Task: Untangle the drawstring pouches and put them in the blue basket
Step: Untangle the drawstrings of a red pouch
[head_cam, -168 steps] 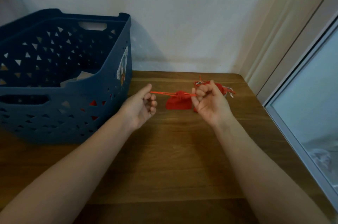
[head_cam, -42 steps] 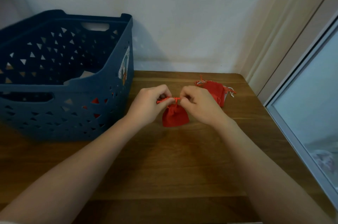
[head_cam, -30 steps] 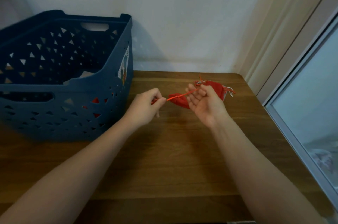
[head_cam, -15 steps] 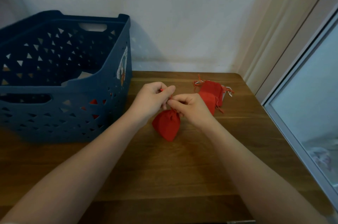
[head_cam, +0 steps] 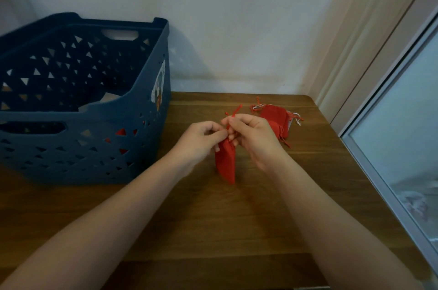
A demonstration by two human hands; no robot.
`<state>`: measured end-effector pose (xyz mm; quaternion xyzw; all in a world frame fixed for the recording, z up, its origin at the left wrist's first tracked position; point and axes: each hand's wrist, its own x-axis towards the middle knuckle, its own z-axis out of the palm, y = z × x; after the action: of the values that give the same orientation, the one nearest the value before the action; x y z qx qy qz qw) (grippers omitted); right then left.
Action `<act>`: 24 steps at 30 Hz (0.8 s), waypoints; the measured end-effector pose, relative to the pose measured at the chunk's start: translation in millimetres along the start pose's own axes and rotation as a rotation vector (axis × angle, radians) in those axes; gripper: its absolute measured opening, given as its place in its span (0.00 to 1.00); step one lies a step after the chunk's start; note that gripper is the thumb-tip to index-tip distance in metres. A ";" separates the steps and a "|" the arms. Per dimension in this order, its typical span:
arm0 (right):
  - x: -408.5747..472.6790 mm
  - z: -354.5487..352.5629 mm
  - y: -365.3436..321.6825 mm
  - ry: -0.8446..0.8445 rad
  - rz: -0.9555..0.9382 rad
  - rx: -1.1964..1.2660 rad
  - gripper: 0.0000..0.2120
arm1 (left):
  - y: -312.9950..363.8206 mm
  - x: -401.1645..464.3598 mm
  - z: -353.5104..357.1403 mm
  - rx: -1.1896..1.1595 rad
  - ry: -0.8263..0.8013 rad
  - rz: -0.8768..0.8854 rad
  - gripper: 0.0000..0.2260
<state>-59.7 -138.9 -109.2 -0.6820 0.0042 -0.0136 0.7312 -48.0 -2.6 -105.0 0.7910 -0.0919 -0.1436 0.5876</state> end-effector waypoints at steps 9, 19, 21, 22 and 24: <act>-1.9 1.3 -0.6 0.094 0.064 0.149 0.14 | -5.9 -0.6 -0.5 -0.424 -0.228 -0.103 0.08; -11.7 4.2 2.4 0.178 -0.196 -0.121 0.14 | -2.3 4.6 1.3 -0.168 -0.073 -0.104 0.10; -13.6 5.2 2.6 0.240 -0.313 -0.316 0.14 | -0.6 4.3 4.0 -0.134 -0.035 -0.114 0.10; -14.2 5.9 2.7 0.267 -0.360 -0.370 0.14 | 0.2 4.1 5.6 -0.119 -0.023 -0.112 0.11; -16.5 8.9 3.8 0.315 -0.429 -0.439 0.11 | 1.0 4.9 7.4 -0.083 0.013 -0.106 0.12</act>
<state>-75.9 -129.4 -112.6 -0.7979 -0.0233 -0.2709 0.5380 -45.9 -11.1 -106.7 0.7704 -0.0402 -0.1730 0.6123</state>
